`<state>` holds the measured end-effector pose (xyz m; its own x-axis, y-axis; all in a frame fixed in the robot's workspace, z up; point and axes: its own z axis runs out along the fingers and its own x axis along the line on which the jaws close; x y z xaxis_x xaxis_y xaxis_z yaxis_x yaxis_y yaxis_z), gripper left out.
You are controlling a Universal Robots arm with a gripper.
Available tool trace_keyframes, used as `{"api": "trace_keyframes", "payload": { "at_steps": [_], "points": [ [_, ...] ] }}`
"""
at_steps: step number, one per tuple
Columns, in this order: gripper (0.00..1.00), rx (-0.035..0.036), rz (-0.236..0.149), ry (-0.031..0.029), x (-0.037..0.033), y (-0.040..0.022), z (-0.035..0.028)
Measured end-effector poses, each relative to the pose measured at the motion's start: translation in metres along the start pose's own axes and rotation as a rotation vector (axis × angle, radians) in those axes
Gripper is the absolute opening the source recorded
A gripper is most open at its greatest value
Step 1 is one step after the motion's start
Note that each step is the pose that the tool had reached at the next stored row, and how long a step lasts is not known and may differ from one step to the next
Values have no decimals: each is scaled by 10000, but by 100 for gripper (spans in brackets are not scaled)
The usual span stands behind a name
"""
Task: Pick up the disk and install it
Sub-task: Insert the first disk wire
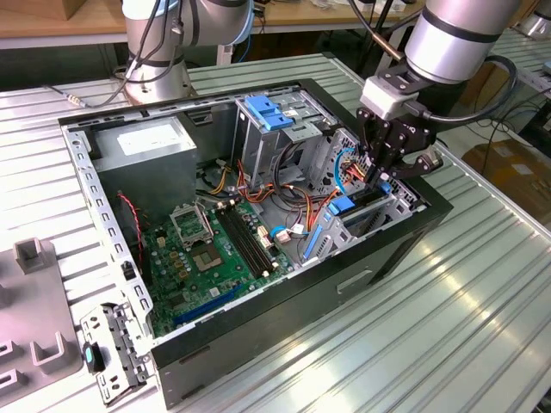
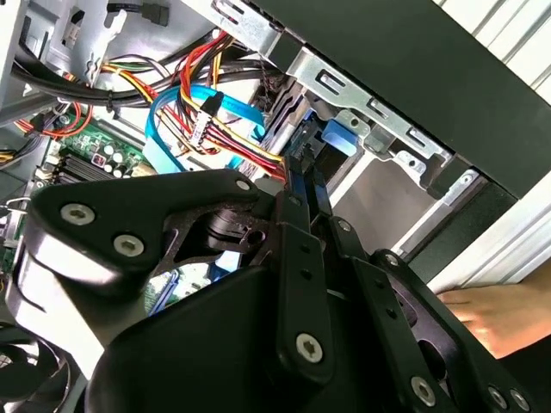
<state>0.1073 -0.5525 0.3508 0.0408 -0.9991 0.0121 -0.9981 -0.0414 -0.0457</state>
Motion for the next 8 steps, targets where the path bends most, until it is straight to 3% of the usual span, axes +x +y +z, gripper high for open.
{"api": "trace_keyframes", "payload": {
  "at_steps": [8],
  "points": [
    [16,-2,136,5,-3,3,11]
  ]
}}
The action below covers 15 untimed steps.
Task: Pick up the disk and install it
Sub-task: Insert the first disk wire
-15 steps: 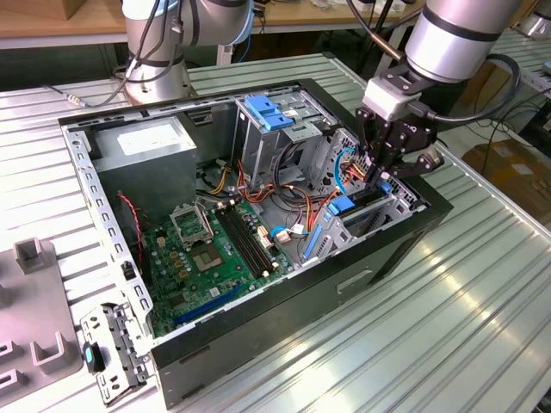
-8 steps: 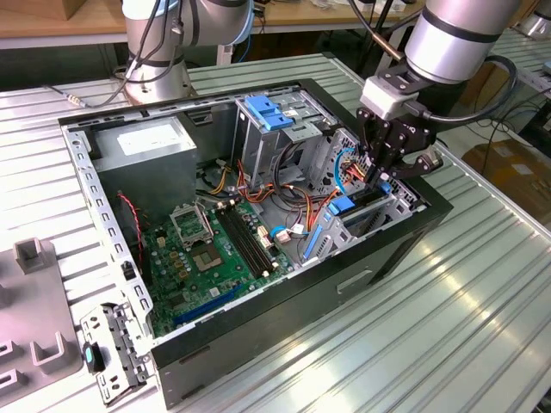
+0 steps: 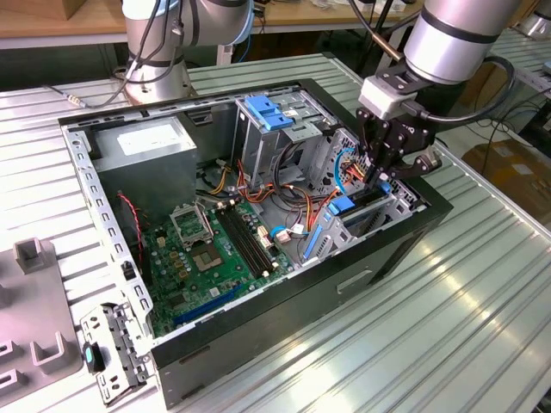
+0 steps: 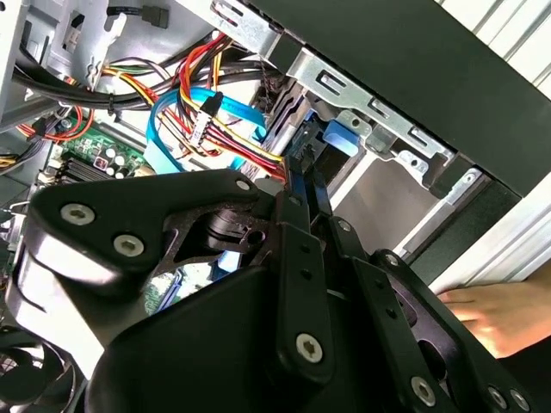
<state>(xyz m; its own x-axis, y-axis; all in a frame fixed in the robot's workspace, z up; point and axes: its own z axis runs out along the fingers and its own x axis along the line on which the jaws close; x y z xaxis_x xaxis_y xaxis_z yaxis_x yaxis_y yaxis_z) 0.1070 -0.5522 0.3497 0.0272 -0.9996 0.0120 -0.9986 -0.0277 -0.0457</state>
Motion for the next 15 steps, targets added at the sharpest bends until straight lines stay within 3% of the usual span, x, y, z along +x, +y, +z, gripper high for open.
{"api": "trace_keyframes", "payload": {
  "at_steps": [15],
  "points": [
    [16,0,4,4,1,4,73]
  ]
}}
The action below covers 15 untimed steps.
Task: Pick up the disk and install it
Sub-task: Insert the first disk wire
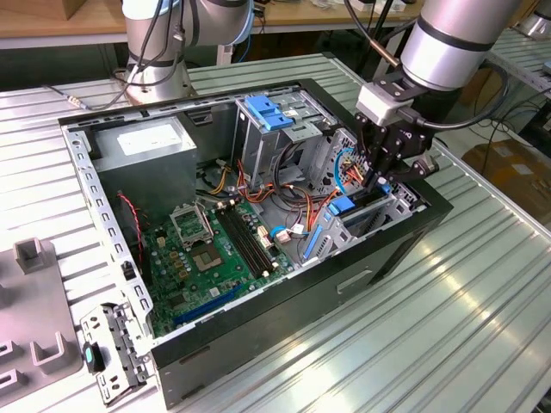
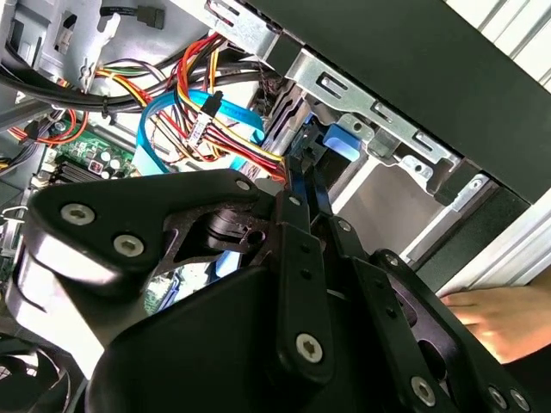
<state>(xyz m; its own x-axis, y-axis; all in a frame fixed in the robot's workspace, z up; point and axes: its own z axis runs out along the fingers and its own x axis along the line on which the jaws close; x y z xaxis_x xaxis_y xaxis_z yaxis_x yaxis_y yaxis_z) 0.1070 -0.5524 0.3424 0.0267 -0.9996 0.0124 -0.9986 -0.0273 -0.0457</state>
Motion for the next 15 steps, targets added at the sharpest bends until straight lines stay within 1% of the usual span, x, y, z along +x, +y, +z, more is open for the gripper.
{"api": "trace_keyframes", "payload": {
  "at_steps": [4,5,6,8,10,13,14,15],
  "points": [
    [18,0,0,-7,0,0,3],
    [18,0,0,-5,0,0,-6],
    [24,0,0,-1,0,-1,-21],
    [24,0,0,-2,1,-3,-63],
    [24,0,0,-2,1,-3,-77],
    [24,0,0,-1,1,-4,-79],
    [23,0,0,-1,1,-4,-80],
    [16,0,0,0,1,-4,-80]
  ]
}}
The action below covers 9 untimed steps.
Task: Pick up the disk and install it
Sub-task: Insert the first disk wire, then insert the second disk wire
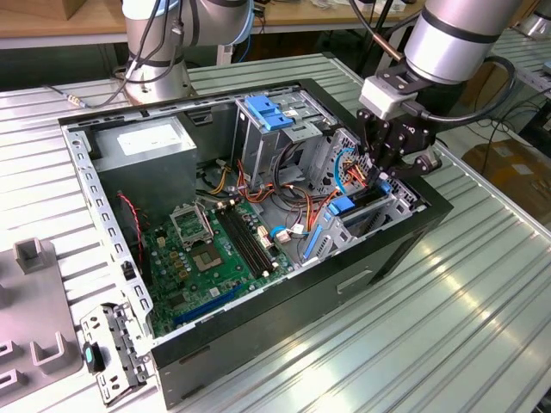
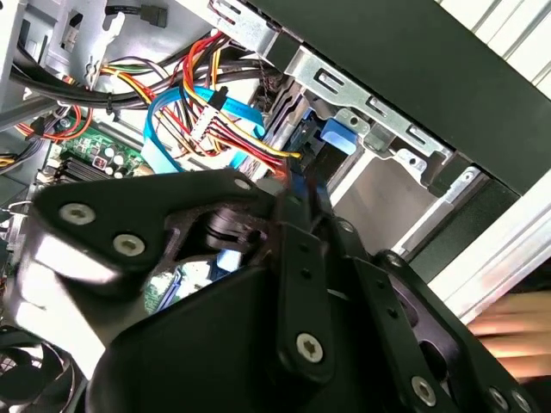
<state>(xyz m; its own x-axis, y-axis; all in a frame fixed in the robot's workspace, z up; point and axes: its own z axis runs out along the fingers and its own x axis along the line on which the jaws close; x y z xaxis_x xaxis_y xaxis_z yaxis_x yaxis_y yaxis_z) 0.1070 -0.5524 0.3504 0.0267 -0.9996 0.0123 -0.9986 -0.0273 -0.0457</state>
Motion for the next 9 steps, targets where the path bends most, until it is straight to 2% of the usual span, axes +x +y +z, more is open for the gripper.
{"api": "trace_keyframes", "payload": {
  "at_steps": [1,2,9],
  "points": [
    [16,0,0,-1,0,0,0],
    [11,0,0,0,0,0,0],
    [11,0,0,0,0,0,-5]
  ]
}}
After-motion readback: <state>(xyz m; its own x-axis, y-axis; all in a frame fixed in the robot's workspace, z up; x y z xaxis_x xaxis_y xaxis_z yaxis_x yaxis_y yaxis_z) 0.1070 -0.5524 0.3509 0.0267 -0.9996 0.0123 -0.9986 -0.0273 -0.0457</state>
